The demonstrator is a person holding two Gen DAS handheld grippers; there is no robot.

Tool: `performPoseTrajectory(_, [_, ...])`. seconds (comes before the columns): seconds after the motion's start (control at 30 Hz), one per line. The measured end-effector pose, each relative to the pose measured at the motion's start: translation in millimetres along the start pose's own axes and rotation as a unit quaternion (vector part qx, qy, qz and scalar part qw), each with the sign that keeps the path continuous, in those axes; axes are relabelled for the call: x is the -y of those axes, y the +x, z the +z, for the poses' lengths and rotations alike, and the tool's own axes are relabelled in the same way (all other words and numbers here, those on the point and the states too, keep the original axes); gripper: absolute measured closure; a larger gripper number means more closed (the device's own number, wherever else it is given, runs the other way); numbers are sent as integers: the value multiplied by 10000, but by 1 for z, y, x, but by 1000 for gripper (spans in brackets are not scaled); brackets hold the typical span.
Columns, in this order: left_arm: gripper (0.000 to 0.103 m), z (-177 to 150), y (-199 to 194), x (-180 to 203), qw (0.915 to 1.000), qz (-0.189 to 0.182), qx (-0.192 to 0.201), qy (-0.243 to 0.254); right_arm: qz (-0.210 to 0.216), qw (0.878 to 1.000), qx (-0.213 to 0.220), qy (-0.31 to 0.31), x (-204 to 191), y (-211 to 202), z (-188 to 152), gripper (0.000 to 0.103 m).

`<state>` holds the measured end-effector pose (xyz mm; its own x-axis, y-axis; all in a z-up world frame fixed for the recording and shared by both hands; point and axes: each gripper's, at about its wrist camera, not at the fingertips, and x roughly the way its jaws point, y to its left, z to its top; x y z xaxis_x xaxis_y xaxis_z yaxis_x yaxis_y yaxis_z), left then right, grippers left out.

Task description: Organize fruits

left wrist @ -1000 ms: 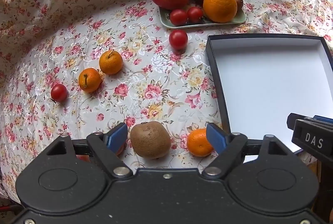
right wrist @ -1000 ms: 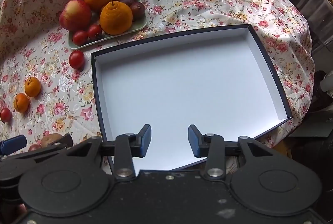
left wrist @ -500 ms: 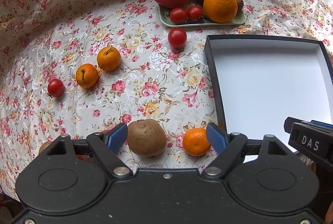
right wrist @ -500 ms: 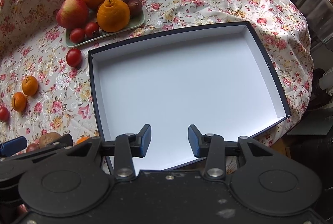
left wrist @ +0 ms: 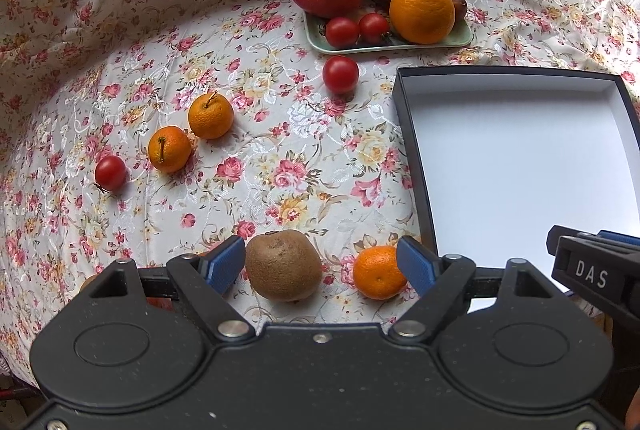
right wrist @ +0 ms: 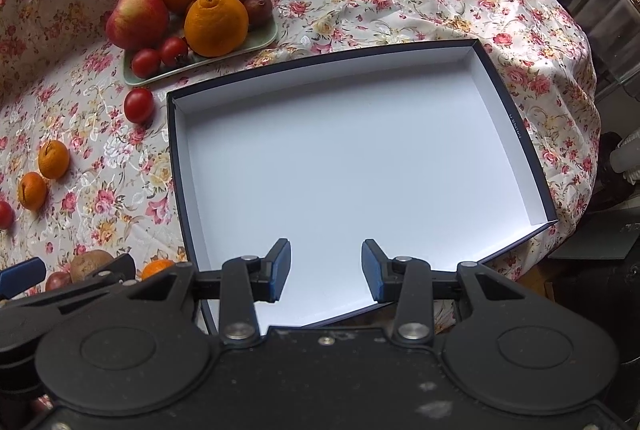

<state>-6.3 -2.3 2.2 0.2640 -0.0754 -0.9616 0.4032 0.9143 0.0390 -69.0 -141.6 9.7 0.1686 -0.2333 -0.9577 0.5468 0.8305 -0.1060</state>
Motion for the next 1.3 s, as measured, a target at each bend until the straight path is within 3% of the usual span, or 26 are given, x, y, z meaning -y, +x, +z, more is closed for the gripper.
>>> performPoseTrajectory(1.3, [20, -4, 2, -2, 10000, -11, -38, -1, -46, 9999, -40, -139, -5, 0, -1, 62])
